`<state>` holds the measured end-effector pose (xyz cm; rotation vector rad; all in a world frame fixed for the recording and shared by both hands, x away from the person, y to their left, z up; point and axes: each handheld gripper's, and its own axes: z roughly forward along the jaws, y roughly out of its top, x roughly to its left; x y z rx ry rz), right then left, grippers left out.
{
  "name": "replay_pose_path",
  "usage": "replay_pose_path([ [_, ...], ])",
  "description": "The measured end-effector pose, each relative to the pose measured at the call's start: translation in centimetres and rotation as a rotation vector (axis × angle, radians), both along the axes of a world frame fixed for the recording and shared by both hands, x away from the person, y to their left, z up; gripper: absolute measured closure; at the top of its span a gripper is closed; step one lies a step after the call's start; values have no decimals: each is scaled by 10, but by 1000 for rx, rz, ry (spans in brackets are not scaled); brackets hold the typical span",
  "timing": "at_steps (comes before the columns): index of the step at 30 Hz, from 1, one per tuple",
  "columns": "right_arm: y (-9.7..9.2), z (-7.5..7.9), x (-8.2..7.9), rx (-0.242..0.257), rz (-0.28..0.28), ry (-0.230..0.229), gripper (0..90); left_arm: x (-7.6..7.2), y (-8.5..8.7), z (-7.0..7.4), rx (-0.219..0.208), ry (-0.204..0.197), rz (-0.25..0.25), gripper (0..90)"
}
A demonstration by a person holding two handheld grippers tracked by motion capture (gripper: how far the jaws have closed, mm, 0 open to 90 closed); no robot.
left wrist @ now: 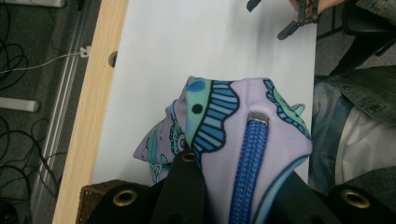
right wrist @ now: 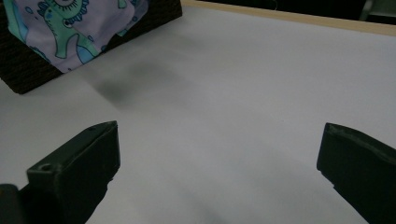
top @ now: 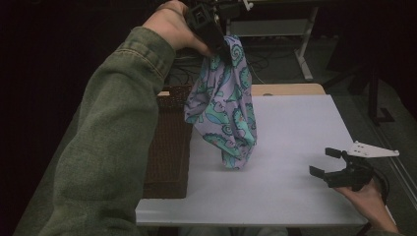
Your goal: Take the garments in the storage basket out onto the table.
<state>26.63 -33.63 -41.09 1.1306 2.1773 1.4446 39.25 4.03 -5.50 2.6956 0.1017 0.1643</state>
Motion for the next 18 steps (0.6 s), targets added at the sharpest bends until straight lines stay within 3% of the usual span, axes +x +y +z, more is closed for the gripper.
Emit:
replay_pose_path([
  [9, 0, 0, 0, 1, 2, 1, 0, 7, -13, -16, 15, 16, -29, 862],
  [11, 0, 0, 0, 4, -2, 1, 0, 12, -17, -28, 23, 29, -30, 862],
  [18, 0, 0, 0, 3, 1, 2, 0, 20, -22, -50, 35, 42, -28, 861],
])
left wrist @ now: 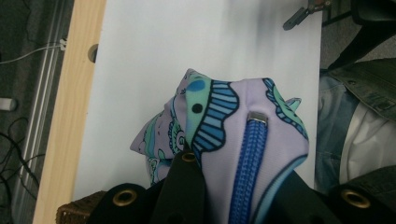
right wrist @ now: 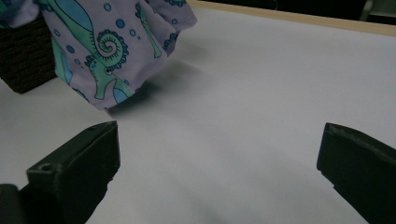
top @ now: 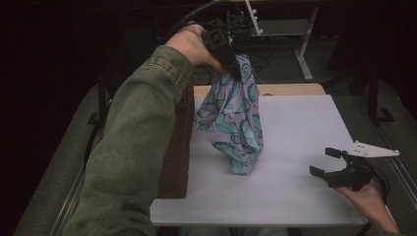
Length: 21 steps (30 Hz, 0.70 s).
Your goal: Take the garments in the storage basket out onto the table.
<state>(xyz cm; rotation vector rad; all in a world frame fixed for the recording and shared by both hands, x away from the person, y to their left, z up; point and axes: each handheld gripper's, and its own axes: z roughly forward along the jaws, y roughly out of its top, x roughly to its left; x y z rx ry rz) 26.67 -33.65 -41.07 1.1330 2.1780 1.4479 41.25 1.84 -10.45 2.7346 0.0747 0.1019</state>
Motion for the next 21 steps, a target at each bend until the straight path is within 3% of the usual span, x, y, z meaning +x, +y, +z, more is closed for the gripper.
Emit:
replay_pose_path([
  [3, 0, 0, 0, 2, -2, 0, 0, 2, -1, -6, -1, -4, 4, 861],
  [21, 0, 0, 1, -4, 1, -4, 0, 18, -3, -55, -2, 55, 10, 860],
])
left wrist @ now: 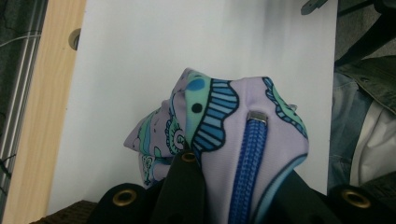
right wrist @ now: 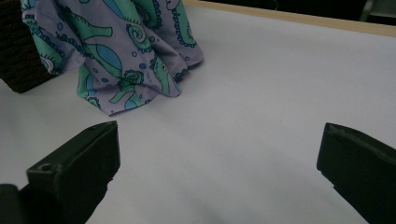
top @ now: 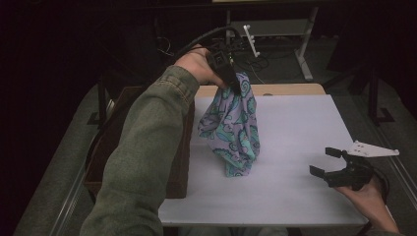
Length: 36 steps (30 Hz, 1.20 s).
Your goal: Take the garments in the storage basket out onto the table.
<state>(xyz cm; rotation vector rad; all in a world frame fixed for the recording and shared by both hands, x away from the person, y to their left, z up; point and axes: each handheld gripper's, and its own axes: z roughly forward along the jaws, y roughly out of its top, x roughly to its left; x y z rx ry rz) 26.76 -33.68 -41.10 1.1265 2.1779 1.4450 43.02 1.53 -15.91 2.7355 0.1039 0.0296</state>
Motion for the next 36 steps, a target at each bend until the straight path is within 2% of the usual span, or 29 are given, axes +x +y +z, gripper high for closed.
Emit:
replay_pose_path([
  [1, 0, 0, 0, 0, 1, 0, 0, 0, 0, 0, 0, 0, 0, 860],
  [2, 0, 0, 0, 0, 0, 0, 0, 1, -1, -8, 3, 18, 3, 860],
  [3, 0, 0, 0, 0, 1, 0, 0, 1, -1, -10, 4, 22, 5, 860],
  [5, 0, 0, 0, -1, 0, -1, 0, 3, -2, -15, 12, 26, -6, 860],
  [11, 0, 0, 0, -1, 1, -2, 0, 4, -4, -28, 31, 33, 4, 858],
  [16, 0, 0, 0, -2, 2, -2, 0, 4, -5, -42, 7, 41, 12, 858],
  [27, 0, 0, 0, -5, 1, -2, 0, 9, -6, -76, 14, 84, 33, 856],
  [29, 0, 0, 0, -6, 2, -1, 0, 10, -7, -82, 2, 90, 39, 856],
  [36, 0, 0, 0, -5, 3, -1, 0, 12, -11, -95, -6, 106, 46, 855],
])
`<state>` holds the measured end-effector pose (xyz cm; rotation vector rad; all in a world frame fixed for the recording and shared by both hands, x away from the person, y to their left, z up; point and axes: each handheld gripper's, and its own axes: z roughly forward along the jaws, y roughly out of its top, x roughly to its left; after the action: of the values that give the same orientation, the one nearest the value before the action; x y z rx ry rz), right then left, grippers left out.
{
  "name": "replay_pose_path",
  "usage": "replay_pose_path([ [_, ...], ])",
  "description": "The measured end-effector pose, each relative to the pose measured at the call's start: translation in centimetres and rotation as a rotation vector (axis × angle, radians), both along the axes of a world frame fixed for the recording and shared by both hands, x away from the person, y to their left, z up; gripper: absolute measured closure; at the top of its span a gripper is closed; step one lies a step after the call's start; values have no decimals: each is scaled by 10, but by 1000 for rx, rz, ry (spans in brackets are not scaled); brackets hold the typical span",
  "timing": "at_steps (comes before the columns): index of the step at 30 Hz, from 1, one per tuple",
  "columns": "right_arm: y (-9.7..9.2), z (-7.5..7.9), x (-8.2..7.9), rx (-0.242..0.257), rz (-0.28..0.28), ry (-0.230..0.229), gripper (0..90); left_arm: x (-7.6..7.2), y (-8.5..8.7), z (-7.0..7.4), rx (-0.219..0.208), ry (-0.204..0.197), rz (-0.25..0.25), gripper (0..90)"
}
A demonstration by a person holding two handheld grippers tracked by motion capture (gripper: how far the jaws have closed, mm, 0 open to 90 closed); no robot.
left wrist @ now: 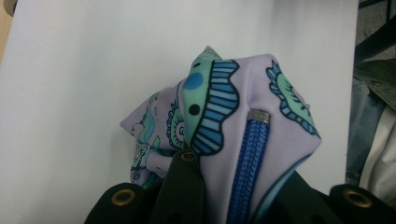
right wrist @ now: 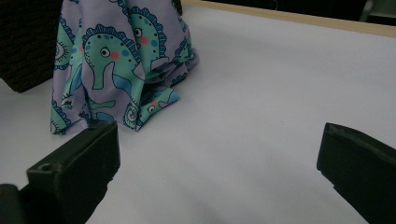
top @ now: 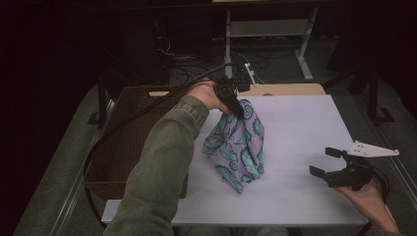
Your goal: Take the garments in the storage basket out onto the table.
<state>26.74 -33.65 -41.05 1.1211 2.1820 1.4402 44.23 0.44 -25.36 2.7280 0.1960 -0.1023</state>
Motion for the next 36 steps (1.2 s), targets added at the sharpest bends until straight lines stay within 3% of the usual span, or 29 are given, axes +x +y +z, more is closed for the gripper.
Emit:
replay_pose_path([
  [11, 0, 0, 0, 3, -2, 2, 0, 5, 4, -20, -13, 27, 33, 839],
  [14, 0, 0, 0, 3, -1, 7, 0, 6, 4, -27, -24, 52, 49, 805],
  [24, 0, 0, 0, 2, 0, 4, 0, 8, -2, -46, -6, 108, 34, 750],
  [29, 0, 0, 0, 2, -1, 5, 0, 7, -5, -55, -8, 108, 29, 711],
  [32, 0, 0, 0, 3, -1, 6, 0, 6, -6, -59, -3, 106, 35, 642],
  [36, 0, 0, 0, 2, 1, 6, 0, 2, -6, -61, -3, 47, 70, 454],
])
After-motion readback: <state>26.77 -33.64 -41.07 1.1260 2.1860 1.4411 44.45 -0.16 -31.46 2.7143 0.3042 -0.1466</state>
